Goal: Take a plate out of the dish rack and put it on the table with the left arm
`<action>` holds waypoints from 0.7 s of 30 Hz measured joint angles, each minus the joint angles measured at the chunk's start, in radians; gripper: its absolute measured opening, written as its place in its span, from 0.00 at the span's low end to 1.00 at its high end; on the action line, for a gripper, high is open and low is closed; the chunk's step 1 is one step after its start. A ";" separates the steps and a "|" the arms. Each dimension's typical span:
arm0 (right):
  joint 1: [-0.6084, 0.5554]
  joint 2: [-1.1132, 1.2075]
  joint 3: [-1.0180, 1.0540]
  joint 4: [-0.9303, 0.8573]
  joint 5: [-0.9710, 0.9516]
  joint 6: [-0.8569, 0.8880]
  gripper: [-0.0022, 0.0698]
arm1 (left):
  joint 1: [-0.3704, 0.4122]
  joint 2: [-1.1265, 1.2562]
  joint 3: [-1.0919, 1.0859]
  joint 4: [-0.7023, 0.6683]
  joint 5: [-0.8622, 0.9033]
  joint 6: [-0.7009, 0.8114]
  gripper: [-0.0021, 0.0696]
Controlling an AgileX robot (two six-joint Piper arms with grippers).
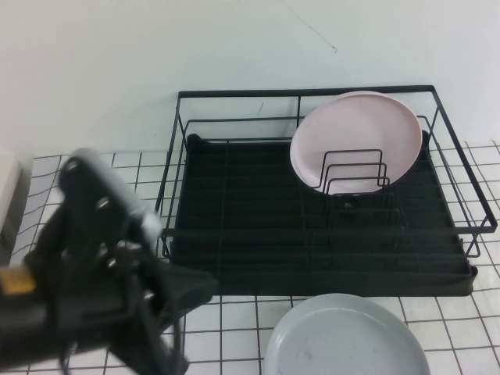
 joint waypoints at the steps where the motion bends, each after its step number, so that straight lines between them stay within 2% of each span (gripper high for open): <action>1: 0.000 0.000 0.000 0.000 0.000 0.000 0.03 | 0.000 -0.025 0.021 -0.002 -0.020 0.002 0.03; 9: 0.000 0.000 0.000 0.000 0.000 0.000 0.03 | 0.000 -0.212 0.193 -0.046 -0.148 0.014 0.03; 21: 0.000 0.000 0.000 0.000 0.000 0.000 0.03 | 0.000 -0.233 0.228 -0.045 -0.170 0.063 0.03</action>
